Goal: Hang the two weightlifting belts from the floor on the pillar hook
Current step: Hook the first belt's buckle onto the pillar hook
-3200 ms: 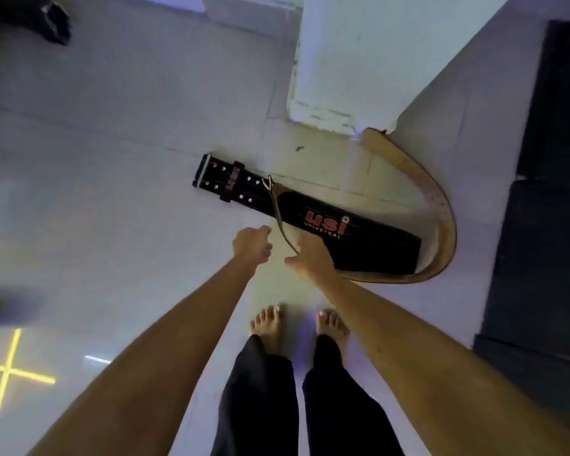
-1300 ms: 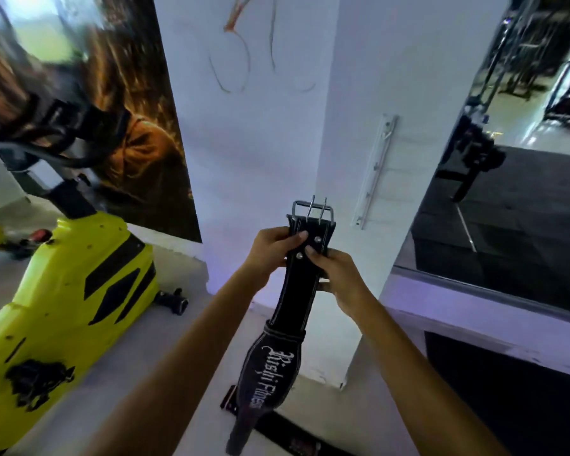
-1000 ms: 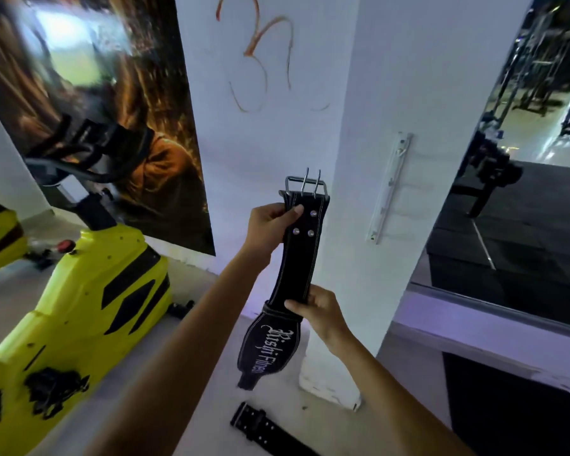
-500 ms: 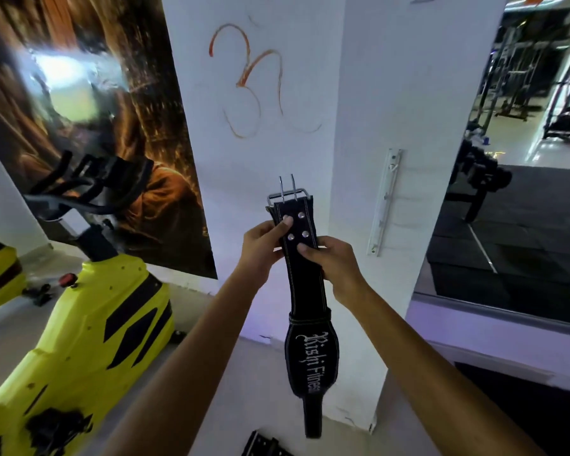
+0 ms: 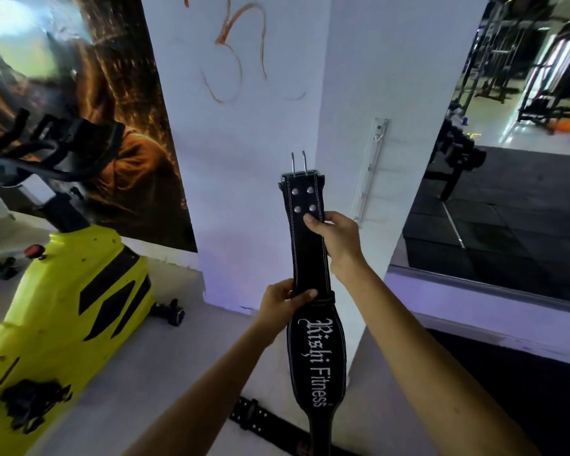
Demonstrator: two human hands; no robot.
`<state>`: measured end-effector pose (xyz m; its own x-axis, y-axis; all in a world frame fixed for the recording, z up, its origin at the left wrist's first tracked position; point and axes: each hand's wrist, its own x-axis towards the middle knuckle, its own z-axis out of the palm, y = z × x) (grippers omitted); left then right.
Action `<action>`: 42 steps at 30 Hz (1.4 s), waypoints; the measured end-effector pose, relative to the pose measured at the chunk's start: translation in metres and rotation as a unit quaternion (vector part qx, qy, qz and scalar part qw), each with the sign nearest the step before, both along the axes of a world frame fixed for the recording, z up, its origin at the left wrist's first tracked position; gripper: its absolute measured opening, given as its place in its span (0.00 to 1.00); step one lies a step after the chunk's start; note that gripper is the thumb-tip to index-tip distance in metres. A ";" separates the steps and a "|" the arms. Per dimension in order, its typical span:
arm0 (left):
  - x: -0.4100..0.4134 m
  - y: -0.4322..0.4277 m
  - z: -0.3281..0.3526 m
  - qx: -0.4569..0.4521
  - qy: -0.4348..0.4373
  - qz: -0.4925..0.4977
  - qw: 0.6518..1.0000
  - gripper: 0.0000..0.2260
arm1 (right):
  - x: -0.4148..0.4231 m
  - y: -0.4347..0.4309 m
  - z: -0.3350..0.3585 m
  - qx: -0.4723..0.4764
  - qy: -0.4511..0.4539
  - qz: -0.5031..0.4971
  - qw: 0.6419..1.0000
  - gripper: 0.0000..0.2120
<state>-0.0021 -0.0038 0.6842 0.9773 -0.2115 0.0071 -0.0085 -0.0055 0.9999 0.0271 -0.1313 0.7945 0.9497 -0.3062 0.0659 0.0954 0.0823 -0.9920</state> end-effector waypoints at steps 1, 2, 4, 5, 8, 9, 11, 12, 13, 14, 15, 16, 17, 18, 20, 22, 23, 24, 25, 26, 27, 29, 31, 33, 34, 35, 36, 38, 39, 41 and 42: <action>-0.003 -0.001 -0.004 -0.020 0.013 -0.001 1.000 0.07 | -0.001 -0.002 0.000 -0.002 0.002 -0.003 1.000 0.04; -0.007 -0.001 -0.005 -0.038 0.019 -0.002 0.999 0.06 | -0.002 -0.005 0.000 -0.001 0.003 -0.005 1.000 0.04; -0.012 0.000 -0.005 -0.054 0.013 -0.024 0.998 0.07 | -0.003 -0.011 -0.003 0.013 0.004 -0.005 1.000 0.04; -0.014 0.001 -0.005 -0.061 0.007 -0.035 0.997 0.08 | -0.004 -0.013 -0.004 0.020 0.003 -0.006 1.000 0.04; -0.020 0.001 -0.003 -0.087 0.012 -0.037 0.995 0.05 | -0.008 -0.018 -0.009 0.035 0.001 -0.007 0.999 0.04; -0.023 0.000 0.002 -0.095 0.017 -0.029 0.995 0.03 | -0.011 -0.019 -0.012 0.037 0.004 0.000 0.999 0.04; -0.020 -0.002 0.016 -0.112 0.020 -0.011 0.993 0.05 | -0.019 -0.016 -0.016 0.038 0.009 0.018 0.999 0.06; -0.015 -0.003 0.023 -0.112 0.016 -0.002 0.994 0.06 | -0.023 -0.014 -0.019 0.040 0.008 0.026 0.999 0.06; -0.011 -0.003 0.031 -0.107 0.007 0.011 0.994 0.08 | -0.026 -0.012 -0.023 0.042 0.005 0.033 0.999 0.05; -0.007 -0.002 0.036 -0.099 -0.007 0.020 0.995 0.12 | -0.029 -0.009 -0.026 0.043 0.003 0.036 0.998 0.05; -0.006 -0.001 0.040 -0.093 -0.017 0.021 0.995 0.17 | -0.032 -0.008 -0.029 0.044 0.001 0.036 0.998 0.05; -0.006 0.001 0.041 -0.091 -0.020 0.021 0.995 0.19 | -0.034 -0.006 -0.031 0.048 0.002 0.034 0.998 0.06; -0.006 0.002 0.042 -0.092 -0.018 0.026 0.995 0.18 | -0.035 -0.006 -0.033 0.053 0.005 0.033 0.998 0.07; -0.007 0.003 0.042 -0.098 -0.017 0.035 0.994 0.16 | -0.036 -0.006 -0.034 0.056 0.006 0.035 0.998 0.08; -0.007 0.003 0.045 -0.109 -0.022 0.055 0.992 0.08 | -0.039 -0.005 -0.033 0.045 -0.002 0.050 0.998 0.08; -0.005 0.003 0.049 -0.120 -0.032 0.058 0.991 0.04 | -0.041 -0.003 -0.029 0.019 -0.020 0.057 0.998 0.10; -0.004 0.003 0.051 -0.120 -0.041 0.052 0.991 0.04 | -0.042 -0.003 -0.028 0.003 -0.029 0.052 0.998 0.11; -0.003 0.003 0.052 -0.116 -0.051 0.043 0.991 0.06 | -0.043 -0.003 -0.026 -0.008 -0.037 0.047 0.998 0.12; -0.002 0.002 0.053 -0.113 -0.059 0.037 0.991 0.07 | -0.044 -0.004 -0.025 -0.013 -0.041 0.044 0.998 0.12; -0.002 0.000 0.052 -0.115 -0.065 0.035 0.991 0.08 | -0.045 -0.004 -0.024 -0.012 -0.041 0.044 0.998 0.13; -0.003 -0.001 0.051 -0.116 -0.067 0.035 0.990 0.09 | -0.046 -0.005 -0.025 -0.007 -0.039 0.045 0.998 0.12; -0.003 -0.005 0.052 -0.106 -0.074 0.035 0.991 0.14 | -0.048 -0.008 -0.026 0.021 -0.040 0.052 0.998 0.11; -0.002 -0.005 0.056 -0.082 -0.098 0.017 0.992 0.26 | -0.050 -0.010 -0.025 0.030 -0.044 0.053 0.997 0.11; 0.000 -0.002 0.066 -0.048 -0.116 -0.011 0.992 0.35 | -0.053 -0.012 -0.022 0.010 -0.052 0.051 0.997 0.13; 0.001 0.000 0.072 -0.037 -0.115 -0.028 0.992 0.37 | -0.054 -0.013 -0.022 0.001 -0.056 0.050 0.997 0.16; 0.002 0.002 0.079 -0.036 -0.108 -0.048 0.992 0.37 | -0.054 -0.015 -0.023 -0.005 -0.059 0.050 0.997 0.21; 0.002 0.004 0.084 -0.040 -0.097 -0.066 0.992 0.37 | -0.055 -0.017 -0.023 -0.002 -0.060 0.052 0.997 0.26; 0.002 0.003 0.091 -0.062 -0.086 -0.094 0.990 0.33 | -0.059 -0.022 -0.021 0.010 -0.065 0.064 0.996 0.36; 0.001 0.002 0.092 -0.076 -0.082 -0.100 0.989 0.30 | -0.060 -0.025 -0.019 0.012 -0.075 0.067 0.995 0.34; -0.001 -0.003 0.091 -0.097 -0.070 -0.089 0.989 0.22 | -0.065 -0.028 -0.015 0.016 -0.085 0.047 0.995 0.24; -0.001 -0.006 0.088 -0.099 -0.065 -0.074 0.990 0.19 | -0.067 -0.029 -0.013 0.019 -0.086 0.029 0.996 0.21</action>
<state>-0.0027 -0.0098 0.7722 0.9237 -0.3350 0.1856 -0.1224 0.2009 0.9719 -0.0396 -0.1598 0.7813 0.9412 -0.2571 0.2193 0.2586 0.1301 -0.9572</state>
